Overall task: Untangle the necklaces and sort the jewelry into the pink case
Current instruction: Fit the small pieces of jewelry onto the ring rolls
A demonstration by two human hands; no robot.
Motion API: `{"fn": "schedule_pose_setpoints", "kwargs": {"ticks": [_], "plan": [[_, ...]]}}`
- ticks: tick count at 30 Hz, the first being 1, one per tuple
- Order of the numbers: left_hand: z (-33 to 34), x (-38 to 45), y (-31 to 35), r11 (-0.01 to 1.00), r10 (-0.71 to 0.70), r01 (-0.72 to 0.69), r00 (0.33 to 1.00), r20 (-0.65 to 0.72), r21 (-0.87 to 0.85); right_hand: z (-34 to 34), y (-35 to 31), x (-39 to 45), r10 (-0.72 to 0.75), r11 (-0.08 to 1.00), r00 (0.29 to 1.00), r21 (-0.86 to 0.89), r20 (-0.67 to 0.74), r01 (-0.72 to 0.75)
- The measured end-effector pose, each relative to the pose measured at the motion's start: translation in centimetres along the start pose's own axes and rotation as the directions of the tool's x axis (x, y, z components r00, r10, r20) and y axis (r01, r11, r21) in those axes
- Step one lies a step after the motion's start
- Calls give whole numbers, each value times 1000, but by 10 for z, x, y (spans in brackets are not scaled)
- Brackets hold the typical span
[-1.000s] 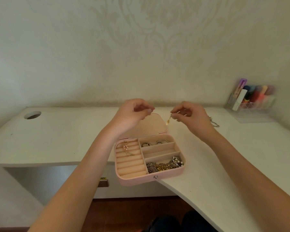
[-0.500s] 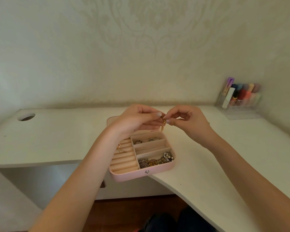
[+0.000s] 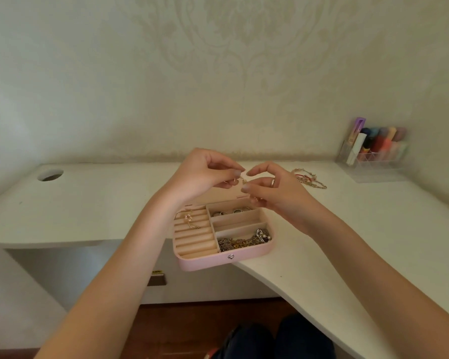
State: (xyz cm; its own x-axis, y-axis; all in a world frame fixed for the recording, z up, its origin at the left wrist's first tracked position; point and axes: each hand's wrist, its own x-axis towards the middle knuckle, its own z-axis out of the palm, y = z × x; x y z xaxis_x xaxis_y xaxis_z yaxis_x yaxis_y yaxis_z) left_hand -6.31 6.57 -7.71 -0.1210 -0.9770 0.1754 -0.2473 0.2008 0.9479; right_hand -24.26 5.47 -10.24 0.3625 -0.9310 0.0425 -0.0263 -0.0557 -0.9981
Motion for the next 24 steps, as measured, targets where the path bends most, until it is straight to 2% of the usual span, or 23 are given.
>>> {"fn": "schedule_pose_setpoints", "kwargs": {"ticks": [4,7,10,15,21,24], "plan": [[-21,-18,-2,997,-10,10,1000,-8,80,12,-2,-6,-68,990,998,-127,-1,67],[-37,-36,-7,979,-7,14,999,-35,205,27,-2,-14,-188,937,982,-296,17,184],[-49,-52,-16,946,-11,20,999,-30,324,44,1,-24,-287,814,955,-506,78,286],[-55,-66,-28,902,-13,12,1000,-1,432,65,6,-33,-327,566,921,-737,211,369],[-63,-71,-34,870,-17,6,1000,17,493,77,4,-36,-308,467,904,-781,295,414],[-64,-70,-33,849,-21,-3,999,39,529,81,2,-37,-303,461,907,-788,292,408]]}}
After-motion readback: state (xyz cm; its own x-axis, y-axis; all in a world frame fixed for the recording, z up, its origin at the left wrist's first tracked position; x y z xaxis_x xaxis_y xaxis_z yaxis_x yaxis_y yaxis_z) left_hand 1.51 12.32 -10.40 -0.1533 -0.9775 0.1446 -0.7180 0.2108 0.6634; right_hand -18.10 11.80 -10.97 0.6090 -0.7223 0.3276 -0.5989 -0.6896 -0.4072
